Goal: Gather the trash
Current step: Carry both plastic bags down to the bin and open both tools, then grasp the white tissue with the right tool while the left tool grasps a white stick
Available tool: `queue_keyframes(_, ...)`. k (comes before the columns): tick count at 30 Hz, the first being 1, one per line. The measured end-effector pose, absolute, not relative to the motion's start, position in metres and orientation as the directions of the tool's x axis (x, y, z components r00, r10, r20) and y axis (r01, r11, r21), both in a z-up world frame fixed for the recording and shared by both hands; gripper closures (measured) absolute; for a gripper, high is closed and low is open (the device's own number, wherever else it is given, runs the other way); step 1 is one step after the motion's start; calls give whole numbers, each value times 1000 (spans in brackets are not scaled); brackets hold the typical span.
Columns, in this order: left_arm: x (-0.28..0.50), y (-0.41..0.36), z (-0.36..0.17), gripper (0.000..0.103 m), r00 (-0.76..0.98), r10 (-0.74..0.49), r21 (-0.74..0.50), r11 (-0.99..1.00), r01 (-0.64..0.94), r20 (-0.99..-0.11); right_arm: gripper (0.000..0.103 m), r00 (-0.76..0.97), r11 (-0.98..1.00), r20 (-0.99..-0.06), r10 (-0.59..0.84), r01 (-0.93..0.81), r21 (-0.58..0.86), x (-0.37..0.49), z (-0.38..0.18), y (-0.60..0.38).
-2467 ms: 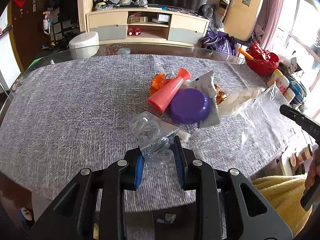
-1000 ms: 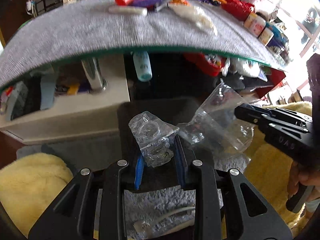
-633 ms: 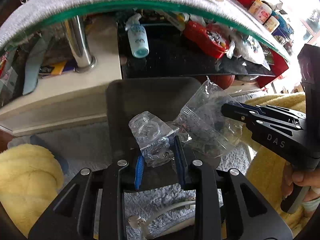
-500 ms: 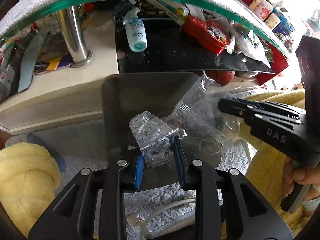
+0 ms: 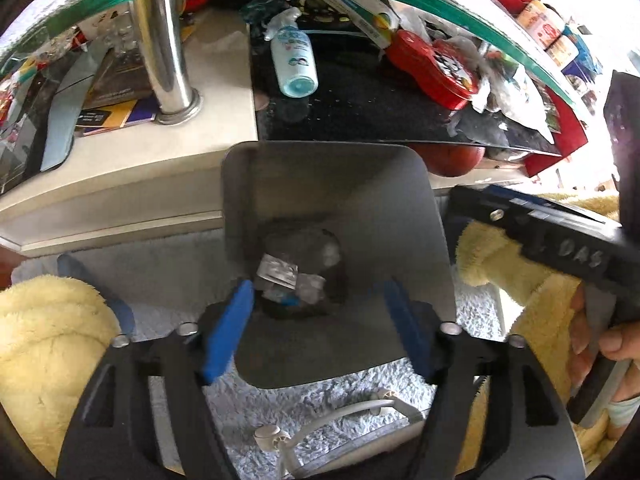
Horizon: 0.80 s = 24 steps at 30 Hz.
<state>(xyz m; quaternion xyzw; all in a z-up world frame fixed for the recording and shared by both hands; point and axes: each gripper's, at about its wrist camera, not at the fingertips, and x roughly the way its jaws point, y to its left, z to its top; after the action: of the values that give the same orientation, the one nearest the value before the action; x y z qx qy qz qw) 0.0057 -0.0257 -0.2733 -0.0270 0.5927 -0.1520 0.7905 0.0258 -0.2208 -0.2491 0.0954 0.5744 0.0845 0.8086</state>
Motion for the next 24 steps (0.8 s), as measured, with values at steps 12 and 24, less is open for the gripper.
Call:
queue_keyframes(12, 26, -6, -216, 8, 387, -209, -142, 971, 194, -898, 10, 482, 977, -857, 183, 3, 211, 50, -180, -254)
queue_keyframes(24, 95, 9, -146, 8, 529, -201, -141, 978, 152, -825, 9, 596, 980, -781, 186, -60, 188, 112, -127, -253)
